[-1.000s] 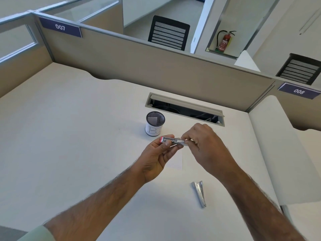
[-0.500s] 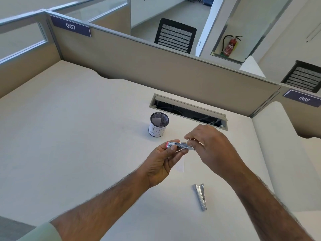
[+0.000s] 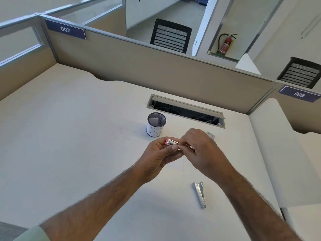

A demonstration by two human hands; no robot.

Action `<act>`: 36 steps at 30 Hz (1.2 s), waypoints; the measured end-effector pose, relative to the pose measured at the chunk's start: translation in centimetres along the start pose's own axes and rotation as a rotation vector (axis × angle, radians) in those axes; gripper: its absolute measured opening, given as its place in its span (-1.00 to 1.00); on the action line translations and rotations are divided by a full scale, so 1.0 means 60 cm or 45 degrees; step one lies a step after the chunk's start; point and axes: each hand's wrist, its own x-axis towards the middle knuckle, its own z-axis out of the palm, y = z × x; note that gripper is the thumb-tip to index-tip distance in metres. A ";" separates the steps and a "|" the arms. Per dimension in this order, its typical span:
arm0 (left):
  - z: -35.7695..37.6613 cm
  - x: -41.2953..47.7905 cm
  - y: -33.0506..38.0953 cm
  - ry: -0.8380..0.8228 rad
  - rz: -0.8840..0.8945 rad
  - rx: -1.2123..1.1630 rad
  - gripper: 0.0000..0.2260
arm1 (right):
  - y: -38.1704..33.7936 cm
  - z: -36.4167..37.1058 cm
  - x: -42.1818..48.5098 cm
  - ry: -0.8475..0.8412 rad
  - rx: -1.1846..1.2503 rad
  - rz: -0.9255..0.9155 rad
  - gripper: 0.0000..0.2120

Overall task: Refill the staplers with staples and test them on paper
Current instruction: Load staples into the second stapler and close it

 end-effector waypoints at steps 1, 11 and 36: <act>0.001 0.000 0.000 -0.007 0.000 0.006 -0.83 | 0.001 0.000 -0.001 -0.003 -0.007 -0.010 -0.97; -0.008 -0.001 0.004 0.077 0.007 -0.022 -0.84 | 0.047 -0.027 -0.051 -0.164 0.097 0.279 -0.56; 0.015 0.008 0.028 0.097 0.006 1.175 -0.62 | 0.022 0.072 -0.062 0.155 0.385 0.561 -0.38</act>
